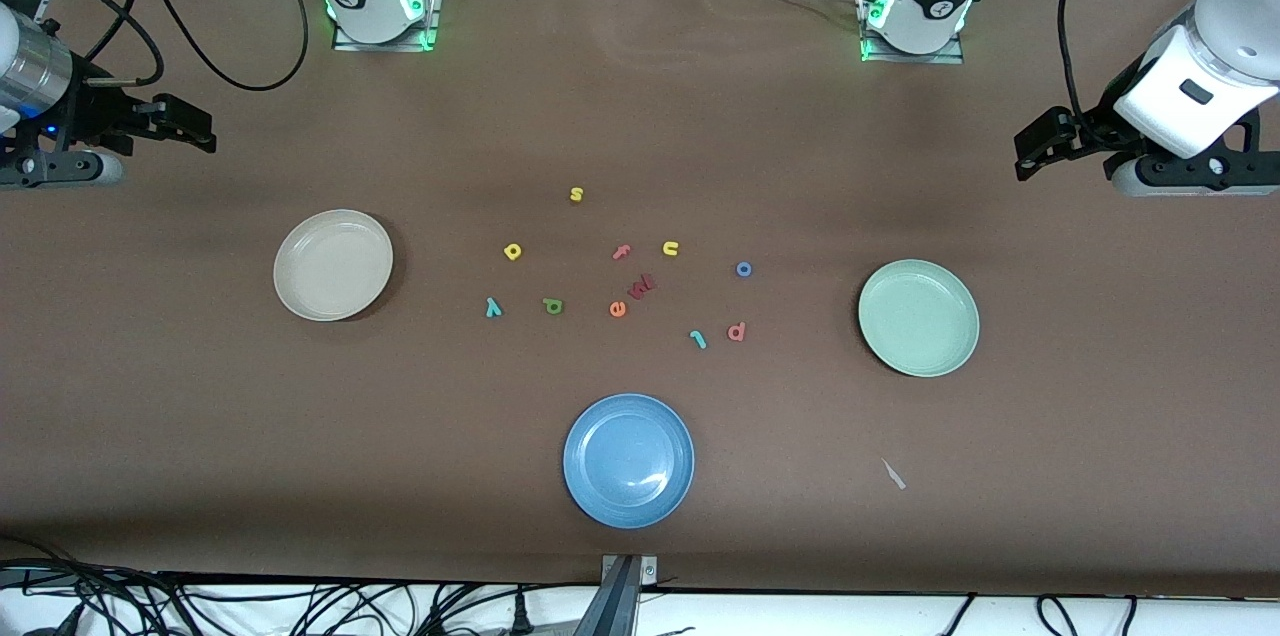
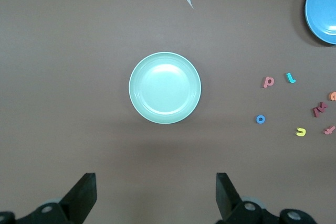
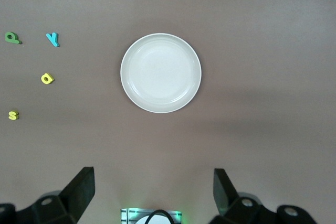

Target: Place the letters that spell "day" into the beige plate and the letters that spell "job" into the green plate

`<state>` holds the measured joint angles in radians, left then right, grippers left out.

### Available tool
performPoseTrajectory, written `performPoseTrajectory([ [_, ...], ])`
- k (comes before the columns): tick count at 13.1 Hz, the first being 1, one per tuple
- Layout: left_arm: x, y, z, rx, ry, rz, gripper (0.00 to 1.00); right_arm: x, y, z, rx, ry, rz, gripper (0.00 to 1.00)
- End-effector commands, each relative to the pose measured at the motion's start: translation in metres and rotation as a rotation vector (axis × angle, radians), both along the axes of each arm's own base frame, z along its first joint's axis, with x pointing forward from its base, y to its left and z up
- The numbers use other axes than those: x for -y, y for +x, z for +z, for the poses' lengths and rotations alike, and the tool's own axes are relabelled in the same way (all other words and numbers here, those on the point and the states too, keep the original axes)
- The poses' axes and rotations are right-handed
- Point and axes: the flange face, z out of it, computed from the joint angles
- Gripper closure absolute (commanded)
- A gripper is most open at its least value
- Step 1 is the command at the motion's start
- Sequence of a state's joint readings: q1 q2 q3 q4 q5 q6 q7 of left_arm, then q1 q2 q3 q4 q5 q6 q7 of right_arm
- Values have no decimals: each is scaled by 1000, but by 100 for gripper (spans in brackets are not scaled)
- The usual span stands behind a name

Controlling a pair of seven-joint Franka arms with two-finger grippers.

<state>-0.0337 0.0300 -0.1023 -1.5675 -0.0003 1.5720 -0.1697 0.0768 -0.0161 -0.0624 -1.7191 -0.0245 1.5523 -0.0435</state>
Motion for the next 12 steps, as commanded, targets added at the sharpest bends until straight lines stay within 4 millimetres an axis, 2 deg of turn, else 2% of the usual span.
performPoseTrajectory([
  [1,-1,-2,8,1,0,-12,0,2,4,4,7,4,-13,0],
  [12,-5,-2,8,1,0,-11,0,2,4,4,5,5,-11,0],
])
